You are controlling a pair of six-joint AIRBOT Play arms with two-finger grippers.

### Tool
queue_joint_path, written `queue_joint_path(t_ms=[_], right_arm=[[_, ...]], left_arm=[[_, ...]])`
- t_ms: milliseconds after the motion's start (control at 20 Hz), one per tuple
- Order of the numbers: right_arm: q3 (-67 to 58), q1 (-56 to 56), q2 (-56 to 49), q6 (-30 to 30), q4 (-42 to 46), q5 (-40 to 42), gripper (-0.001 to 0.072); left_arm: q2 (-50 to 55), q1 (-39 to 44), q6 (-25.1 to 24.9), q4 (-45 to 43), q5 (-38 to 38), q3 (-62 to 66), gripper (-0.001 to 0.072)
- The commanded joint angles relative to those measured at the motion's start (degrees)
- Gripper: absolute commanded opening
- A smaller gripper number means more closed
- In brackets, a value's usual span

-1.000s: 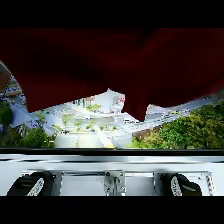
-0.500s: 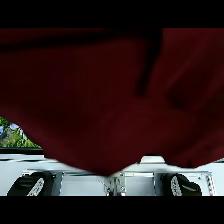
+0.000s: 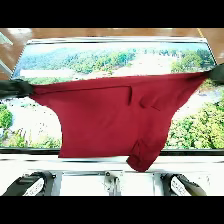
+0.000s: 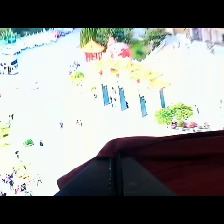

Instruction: Fold the shirts.

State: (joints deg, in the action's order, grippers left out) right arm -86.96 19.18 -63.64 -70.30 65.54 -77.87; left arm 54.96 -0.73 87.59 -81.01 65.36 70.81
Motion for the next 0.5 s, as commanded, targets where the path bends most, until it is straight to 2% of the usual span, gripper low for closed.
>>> queue_joint_path(t_ms=[0,150,300,350,450], right_arm=[[3.63,-5.49,-13.07,1.33,-2.16,12.39,0.0054],[3.63,-12.17,-21.35,0.02,-2.12,32.63,0.0055],[3.63,-17.2,-26.84,0.07,-2.08,50.69,0.0055],[3.63,-18.53,-28.46,0.07,-2.08,54.82,0.0056],[3.63,-20.68,-31.63,0.04,-2.1,58.73,0.0056]], left_arm=[[14.21,-0.09,0.2,-0.46,-6.23,0.74,0.003],[23.17,-0.09,0.22,-0.44,-11.98,7.23,0.003],[27.65,-0.07,0.39,1.51,-23.87,9.97,0.003],[28.98,-0.07,0.39,2.73,-27.61,9.94,0.003],[31.78,0.02,0.39,6.01,-29.7,9.9,0.0031]])
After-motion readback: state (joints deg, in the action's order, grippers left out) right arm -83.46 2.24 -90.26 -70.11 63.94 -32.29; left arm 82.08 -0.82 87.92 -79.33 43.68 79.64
